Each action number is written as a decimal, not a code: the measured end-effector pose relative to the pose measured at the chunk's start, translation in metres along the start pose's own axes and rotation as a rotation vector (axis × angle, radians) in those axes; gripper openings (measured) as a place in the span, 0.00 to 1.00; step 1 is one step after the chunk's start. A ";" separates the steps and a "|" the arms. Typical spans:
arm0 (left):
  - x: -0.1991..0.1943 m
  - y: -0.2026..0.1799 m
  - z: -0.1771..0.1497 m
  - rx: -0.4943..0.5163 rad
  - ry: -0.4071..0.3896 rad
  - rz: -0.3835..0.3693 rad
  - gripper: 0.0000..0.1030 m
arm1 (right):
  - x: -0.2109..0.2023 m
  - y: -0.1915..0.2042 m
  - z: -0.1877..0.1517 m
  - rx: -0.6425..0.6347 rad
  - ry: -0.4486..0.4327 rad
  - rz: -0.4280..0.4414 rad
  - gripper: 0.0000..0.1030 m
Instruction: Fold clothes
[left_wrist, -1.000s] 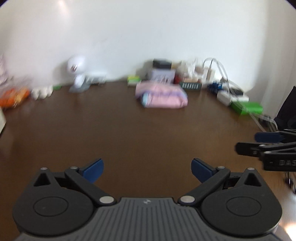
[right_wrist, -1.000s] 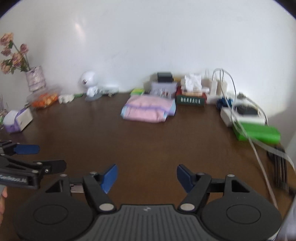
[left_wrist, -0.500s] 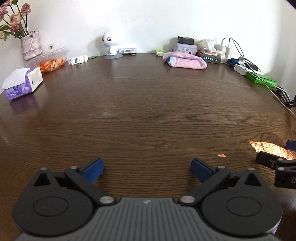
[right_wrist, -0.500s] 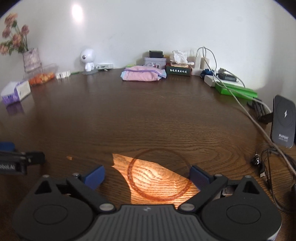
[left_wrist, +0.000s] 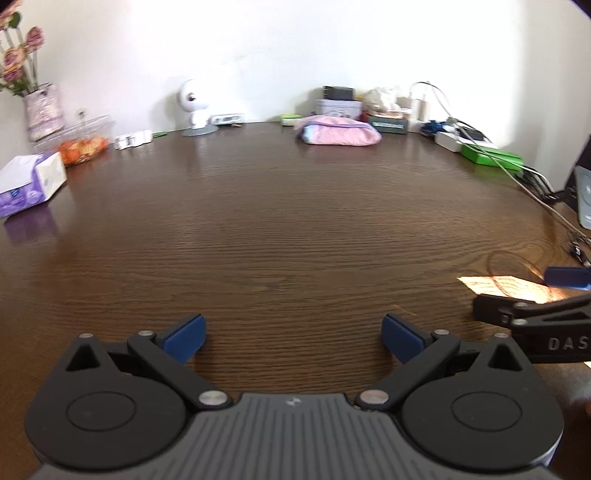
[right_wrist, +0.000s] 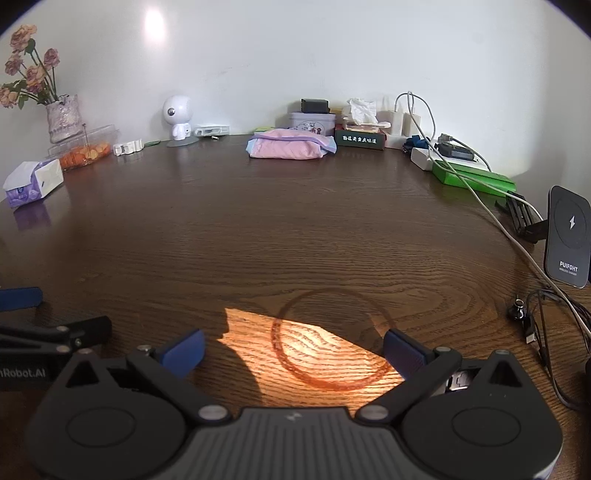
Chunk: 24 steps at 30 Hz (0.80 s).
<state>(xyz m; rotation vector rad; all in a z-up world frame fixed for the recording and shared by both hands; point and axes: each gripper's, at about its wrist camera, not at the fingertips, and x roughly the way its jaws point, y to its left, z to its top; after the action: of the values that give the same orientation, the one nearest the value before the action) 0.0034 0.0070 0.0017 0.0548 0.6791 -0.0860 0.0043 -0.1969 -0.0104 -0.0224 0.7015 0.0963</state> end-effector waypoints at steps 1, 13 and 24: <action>0.000 -0.002 -0.001 0.008 -0.002 -0.004 1.00 | 0.000 0.000 0.000 0.000 0.000 0.000 1.00; 0.002 -0.005 -0.001 -0.012 0.003 0.006 1.00 | 0.001 -0.001 0.000 0.007 0.000 -0.004 1.00; 0.003 -0.003 -0.002 -0.014 0.002 0.005 1.00 | 0.001 -0.001 0.000 0.008 0.000 -0.005 1.00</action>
<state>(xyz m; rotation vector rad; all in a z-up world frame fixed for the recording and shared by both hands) 0.0041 0.0043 -0.0011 0.0429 0.6811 -0.0759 0.0054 -0.1983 -0.0106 -0.0165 0.7017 0.0892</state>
